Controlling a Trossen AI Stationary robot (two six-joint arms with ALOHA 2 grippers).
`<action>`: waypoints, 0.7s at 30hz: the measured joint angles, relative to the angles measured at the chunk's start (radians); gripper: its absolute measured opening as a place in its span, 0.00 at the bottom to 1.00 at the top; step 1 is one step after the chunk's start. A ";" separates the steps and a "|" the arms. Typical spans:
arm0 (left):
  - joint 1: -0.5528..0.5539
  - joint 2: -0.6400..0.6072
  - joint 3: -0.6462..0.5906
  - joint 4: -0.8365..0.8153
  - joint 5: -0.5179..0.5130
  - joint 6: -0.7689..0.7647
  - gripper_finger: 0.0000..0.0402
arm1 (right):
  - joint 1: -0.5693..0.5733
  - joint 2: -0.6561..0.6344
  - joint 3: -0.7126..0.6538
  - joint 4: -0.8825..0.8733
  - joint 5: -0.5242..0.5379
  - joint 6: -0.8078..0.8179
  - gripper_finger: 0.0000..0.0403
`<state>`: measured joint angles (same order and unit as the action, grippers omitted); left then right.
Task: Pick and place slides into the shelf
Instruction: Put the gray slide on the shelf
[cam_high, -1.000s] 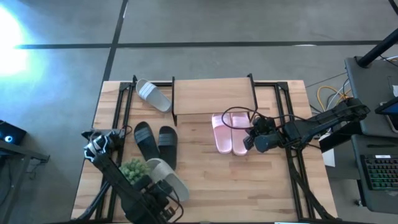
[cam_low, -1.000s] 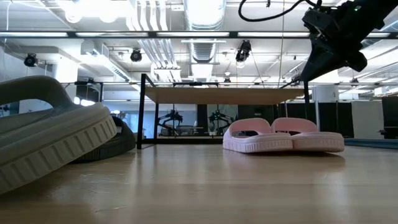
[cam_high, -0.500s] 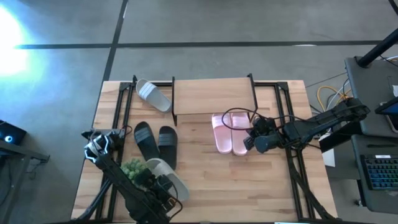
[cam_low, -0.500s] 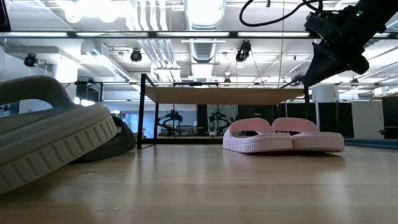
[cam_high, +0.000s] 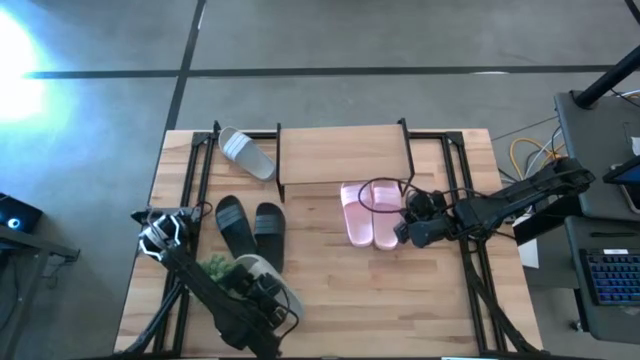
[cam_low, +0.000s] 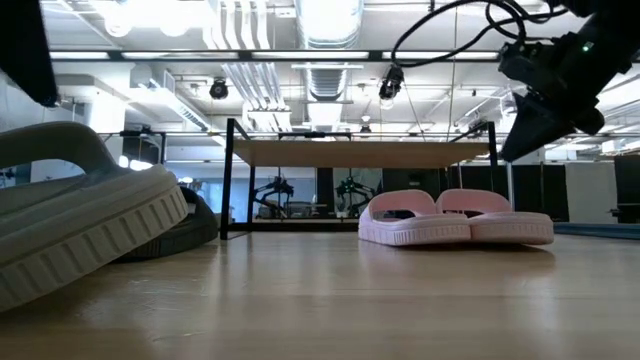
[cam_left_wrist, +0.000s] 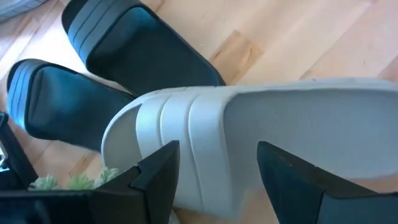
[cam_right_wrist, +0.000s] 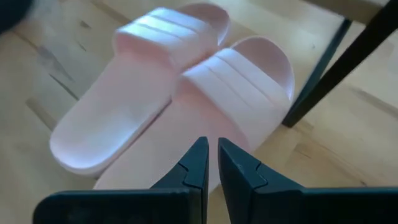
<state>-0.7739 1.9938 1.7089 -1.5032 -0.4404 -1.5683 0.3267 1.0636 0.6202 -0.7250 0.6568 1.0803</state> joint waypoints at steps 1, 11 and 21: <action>0.003 0.000 -0.004 0.010 -0.004 0.000 0.50 | 0.000 0.000 -0.004 0.000 -0.002 0.000 0.07; 0.046 0.001 -0.089 0.008 0.015 0.003 0.50 | 0.000 0.000 -0.031 0.001 -0.013 0.000 0.07; 0.072 0.001 -0.160 -0.003 0.035 0.001 0.46 | 0.000 0.000 -0.034 0.000 -0.021 0.000 0.07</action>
<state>-0.7017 1.9949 1.5486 -1.5066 -0.4053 -1.5669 0.3267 1.0634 0.5858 -0.7248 0.6357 1.0805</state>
